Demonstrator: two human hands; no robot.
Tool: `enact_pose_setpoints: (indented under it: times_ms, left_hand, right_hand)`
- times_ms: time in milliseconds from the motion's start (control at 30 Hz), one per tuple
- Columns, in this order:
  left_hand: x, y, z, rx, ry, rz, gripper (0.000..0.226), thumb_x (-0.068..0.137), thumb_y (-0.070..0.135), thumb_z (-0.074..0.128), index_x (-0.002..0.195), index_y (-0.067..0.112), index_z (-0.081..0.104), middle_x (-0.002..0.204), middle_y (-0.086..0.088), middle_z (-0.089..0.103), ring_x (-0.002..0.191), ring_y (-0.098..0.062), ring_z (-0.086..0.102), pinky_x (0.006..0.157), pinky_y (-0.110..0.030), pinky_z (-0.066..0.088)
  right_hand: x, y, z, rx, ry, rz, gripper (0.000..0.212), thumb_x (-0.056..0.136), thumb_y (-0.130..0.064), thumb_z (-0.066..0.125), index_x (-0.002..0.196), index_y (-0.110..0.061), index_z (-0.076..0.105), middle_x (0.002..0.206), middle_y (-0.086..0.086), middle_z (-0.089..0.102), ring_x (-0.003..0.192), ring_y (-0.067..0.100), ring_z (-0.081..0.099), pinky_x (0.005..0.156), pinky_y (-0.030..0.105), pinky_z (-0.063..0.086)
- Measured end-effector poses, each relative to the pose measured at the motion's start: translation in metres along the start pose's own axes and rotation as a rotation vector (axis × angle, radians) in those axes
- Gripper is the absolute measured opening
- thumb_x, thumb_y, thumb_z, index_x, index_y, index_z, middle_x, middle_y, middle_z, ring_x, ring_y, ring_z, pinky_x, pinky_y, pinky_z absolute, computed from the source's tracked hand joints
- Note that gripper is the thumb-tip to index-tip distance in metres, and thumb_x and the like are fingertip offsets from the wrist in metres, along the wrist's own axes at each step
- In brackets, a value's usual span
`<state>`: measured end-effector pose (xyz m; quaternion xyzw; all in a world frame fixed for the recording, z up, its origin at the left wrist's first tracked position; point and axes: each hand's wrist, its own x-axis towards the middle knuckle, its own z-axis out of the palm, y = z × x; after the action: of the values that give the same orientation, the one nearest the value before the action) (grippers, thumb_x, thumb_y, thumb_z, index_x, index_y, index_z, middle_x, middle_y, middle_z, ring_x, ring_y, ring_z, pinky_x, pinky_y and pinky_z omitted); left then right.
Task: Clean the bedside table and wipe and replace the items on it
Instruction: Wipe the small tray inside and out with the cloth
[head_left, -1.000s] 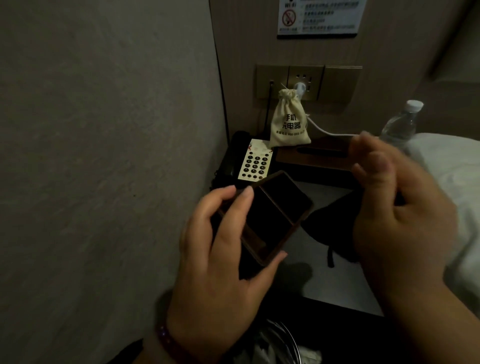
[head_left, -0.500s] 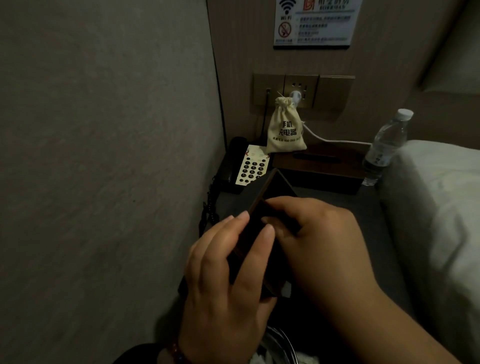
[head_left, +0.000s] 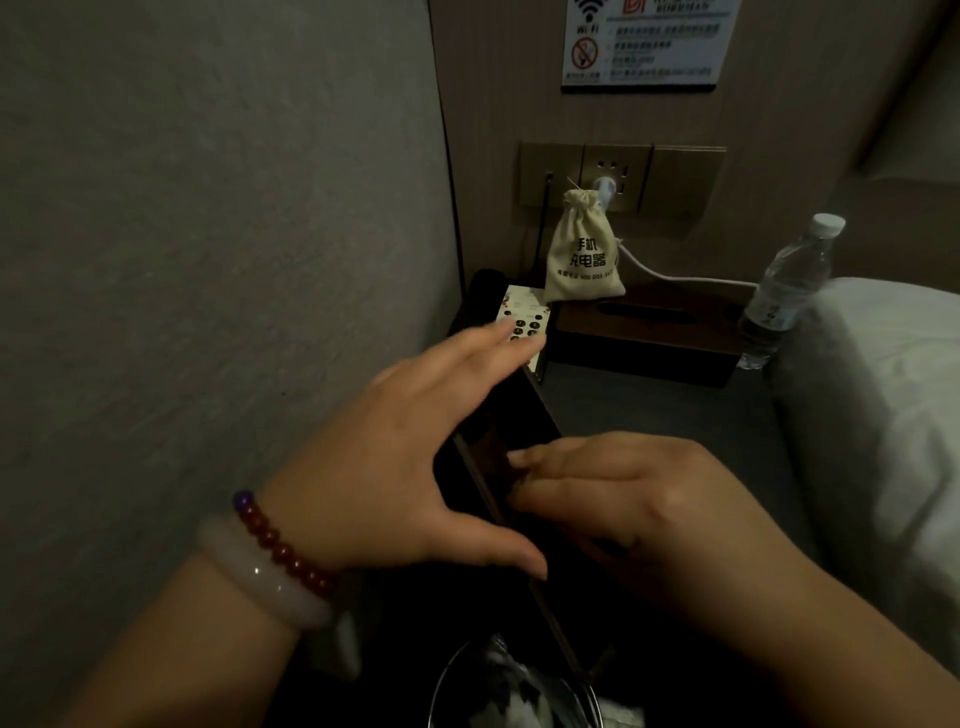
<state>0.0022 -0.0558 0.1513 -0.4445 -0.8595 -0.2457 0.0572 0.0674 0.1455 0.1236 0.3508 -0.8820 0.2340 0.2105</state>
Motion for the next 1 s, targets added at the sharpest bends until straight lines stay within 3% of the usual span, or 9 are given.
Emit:
enact_pose_setpoints:
  times_ms: [100,267,400,533,600,667,767,933,1000]
  left_hand:
    - [0.002,-0.002,0.0,-0.172,-0.063,-0.065,0.113,0.045,0.074,0.072,0.141,0.053,0.017,0.141,0.02,0.042,0.131,0.007,0.037,0.109,-0.023,0.034]
    - [-0.005,-0.012,0.003,-0.414,-0.043,-0.157,0.112,0.039,0.068,0.08,0.135,0.061,0.024,0.125,0.021,0.057,0.122,0.004,0.049,0.103,-0.016,0.036]
    - [-0.012,-0.016,0.011,-0.484,-0.017,-0.187,0.106,0.04,0.057,0.085,0.132,0.057,0.033,0.119,0.019,0.054,0.116,-0.003,0.055,0.097,-0.015,0.041]
    - [-0.025,-0.018,0.022,-0.431,0.146,-0.287,0.093,0.038,0.064,0.081,0.121,0.063,0.04,0.119,0.018,0.051,0.113,0.004,0.052,0.092,-0.004,0.037]
    - [-0.03,-0.023,0.029,-0.373,0.282,-0.359,0.085,0.04,0.065,0.08,0.118,0.056,0.045,0.118,0.018,0.048,0.109,0.009,0.05,0.089,0.0,0.035]
    - [-0.031,-0.025,0.038,-0.337,0.419,-0.454,0.079,0.041,0.063,0.08,0.113,0.051,0.048,0.117,0.014,0.045,0.104,0.013,0.047,0.085,0.004,0.033]
    - [-0.026,-0.03,0.052,-0.303,0.548,-0.571,0.072,0.043,0.059,0.07,0.111,0.045,0.049,0.117,0.006,0.042,0.099,0.012,0.045,0.081,0.007,0.03]
    - [-0.011,-0.046,0.072,-0.309,0.655,-0.665,0.061,0.057,0.038,0.082,0.109,0.038,0.052,0.118,0.004,0.041,0.09,0.019,0.043,0.073,0.009,0.03]
    - [-0.004,-0.051,0.078,-0.339,0.672,-0.708,0.056,0.061,0.036,0.082,0.108,0.037,0.052,0.119,0.004,0.041,0.089,0.013,0.045,0.071,0.007,0.032]
  right_hand:
    - [-0.001,0.002,-0.003,0.072,-0.029,-0.002,0.02,0.086,-0.023,0.061,0.099,-0.013,0.074,0.1,-0.002,0.072,0.11,0.007,0.061,0.088,0.024,0.051]
    - [-0.006,0.006,-0.009,0.158,-0.023,0.014,0.017,0.085,-0.017,0.064,0.098,-0.013,0.074,0.1,-0.004,0.072,0.113,0.003,0.059,0.089,0.024,0.051]
    - [-0.006,0.012,-0.013,0.228,-0.009,0.059,0.021,0.084,-0.019,0.064,0.102,-0.013,0.074,0.106,-0.004,0.071,0.114,0.004,0.059,0.093,0.026,0.051]
    - [-0.016,0.021,-0.03,0.141,0.23,0.268,0.021,0.085,-0.023,0.062,0.104,-0.023,0.069,0.1,-0.015,0.068,0.097,-0.008,0.062,0.085,0.011,0.047]
    - [-0.026,0.024,-0.034,0.032,0.41,0.417,0.02,0.084,-0.021,0.068,0.103,-0.028,0.068,0.096,-0.022,0.064,0.092,-0.013,0.059,0.08,0.003,0.042]
    - [-0.033,0.029,-0.031,-0.033,0.525,0.556,0.022,0.086,-0.016,0.067,0.105,-0.028,0.068,0.09,-0.02,0.065,0.088,-0.008,0.06,0.078,0.0,0.04]
    - [-0.033,0.039,-0.019,-0.15,0.508,0.668,0.023,0.089,-0.016,0.06,0.109,-0.023,0.067,0.082,-0.011,0.063,0.08,-0.003,0.056,0.074,0.0,0.039]
    - [-0.031,0.055,0.012,-0.116,0.475,0.769,0.028,0.089,-0.021,0.056,0.115,-0.019,0.066,0.089,-0.007,0.065,0.08,0.003,0.059,0.074,0.008,0.038]
    - [-0.033,0.061,0.027,-0.108,0.45,0.793,0.028,0.089,-0.018,0.058,0.115,-0.017,0.066,0.094,-0.003,0.067,0.085,0.007,0.061,0.077,0.013,0.039]
